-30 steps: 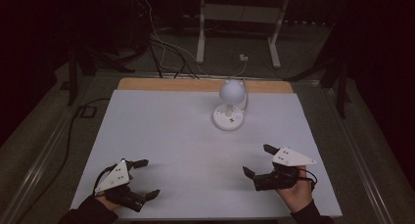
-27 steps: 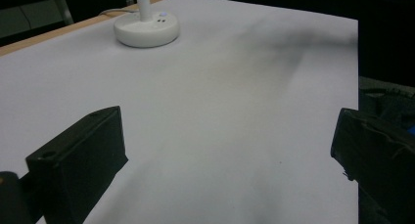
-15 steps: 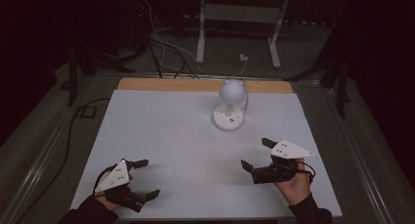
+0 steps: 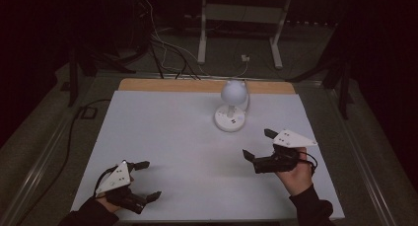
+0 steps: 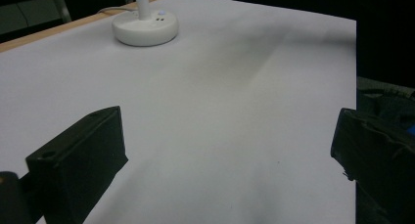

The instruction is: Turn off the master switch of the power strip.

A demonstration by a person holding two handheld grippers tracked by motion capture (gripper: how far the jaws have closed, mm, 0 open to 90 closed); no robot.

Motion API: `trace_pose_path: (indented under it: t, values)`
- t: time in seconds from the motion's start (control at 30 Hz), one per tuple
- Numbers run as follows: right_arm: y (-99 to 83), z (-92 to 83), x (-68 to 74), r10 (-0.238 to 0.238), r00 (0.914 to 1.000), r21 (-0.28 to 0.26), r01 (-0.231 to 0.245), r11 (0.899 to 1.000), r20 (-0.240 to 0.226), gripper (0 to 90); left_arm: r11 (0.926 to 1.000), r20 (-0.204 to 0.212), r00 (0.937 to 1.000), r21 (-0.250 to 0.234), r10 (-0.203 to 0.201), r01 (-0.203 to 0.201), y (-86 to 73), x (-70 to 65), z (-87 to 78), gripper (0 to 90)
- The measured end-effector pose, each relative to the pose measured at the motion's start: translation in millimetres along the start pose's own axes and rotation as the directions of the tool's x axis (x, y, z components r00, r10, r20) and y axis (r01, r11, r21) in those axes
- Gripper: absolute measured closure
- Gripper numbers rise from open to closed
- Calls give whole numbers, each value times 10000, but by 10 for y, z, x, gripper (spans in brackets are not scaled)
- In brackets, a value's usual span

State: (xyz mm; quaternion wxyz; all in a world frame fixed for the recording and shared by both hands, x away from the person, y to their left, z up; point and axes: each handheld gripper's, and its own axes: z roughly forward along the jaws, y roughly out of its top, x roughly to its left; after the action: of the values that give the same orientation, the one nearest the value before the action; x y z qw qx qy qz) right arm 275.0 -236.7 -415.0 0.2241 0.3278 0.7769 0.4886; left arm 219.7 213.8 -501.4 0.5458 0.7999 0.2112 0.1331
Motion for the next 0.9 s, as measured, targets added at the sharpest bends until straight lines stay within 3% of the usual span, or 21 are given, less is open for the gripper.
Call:
trace_pose_path:
  t: [0.9]
  values:
    - [248,237,-262,15,9988,228,-26,9997,482,0,10000,19,10000,-37,44,-44,3,1,-3,4]
